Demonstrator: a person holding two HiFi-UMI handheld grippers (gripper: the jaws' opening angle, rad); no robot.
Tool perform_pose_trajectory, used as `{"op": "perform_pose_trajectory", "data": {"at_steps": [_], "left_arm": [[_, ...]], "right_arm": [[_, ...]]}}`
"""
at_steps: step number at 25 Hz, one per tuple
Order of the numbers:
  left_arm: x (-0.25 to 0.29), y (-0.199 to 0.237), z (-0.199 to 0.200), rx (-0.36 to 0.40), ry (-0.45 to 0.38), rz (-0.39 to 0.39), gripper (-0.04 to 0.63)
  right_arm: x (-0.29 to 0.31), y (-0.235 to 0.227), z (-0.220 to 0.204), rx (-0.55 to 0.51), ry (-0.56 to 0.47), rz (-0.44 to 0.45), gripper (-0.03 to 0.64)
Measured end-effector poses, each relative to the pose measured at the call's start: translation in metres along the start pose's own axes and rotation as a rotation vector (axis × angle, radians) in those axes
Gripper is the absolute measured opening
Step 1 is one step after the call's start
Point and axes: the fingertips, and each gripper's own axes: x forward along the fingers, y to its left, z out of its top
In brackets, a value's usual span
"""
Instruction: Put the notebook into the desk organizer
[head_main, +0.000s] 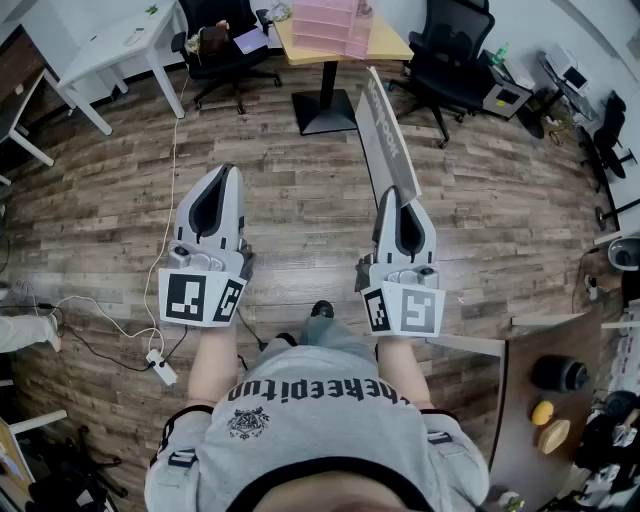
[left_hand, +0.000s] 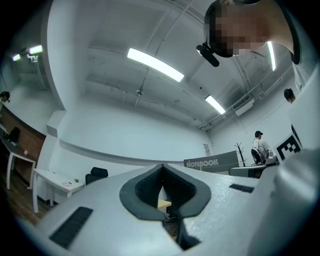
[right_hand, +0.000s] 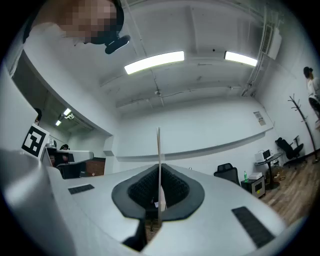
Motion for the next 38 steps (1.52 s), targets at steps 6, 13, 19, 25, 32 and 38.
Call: {"op": "perform_pose_trajectory", "data": {"at_steps": [6, 13, 19, 25, 32, 38], "left_arm": [[0.000, -0.004, 0.000, -0.005, 0.003, -0.005, 0.003], [0.014, -0.006, -0.005, -0.004, -0.003, -0.008, 0.003], [0.042, -0.009, -0.014, 0.011, 0.001, -0.013, 0.003], [0.072, -0.014, -0.024, 0.017, -0.005, 0.007, 0.003], [0.100, -0.018, -0.036, 0.006, -0.001, 0.020, 0.003], [0.127, -0.009, -0.046, 0.010, 0.008, 0.015, 0.003]], "right_arm": [[-0.002, -0.001, 0.004, 0.000, -0.005, -0.002, 0.009], [0.007, -0.011, 0.002, -0.004, -0.010, -0.002, 0.009], [0.030, -0.032, -0.004, -0.002, -0.006, 0.002, 0.009], [0.056, -0.054, -0.010, -0.008, -0.007, 0.040, 0.009], [0.083, -0.072, -0.021, -0.027, 0.020, 0.070, 0.009], [0.108, -0.081, -0.033, -0.014, 0.032, 0.072, 0.009]]}}
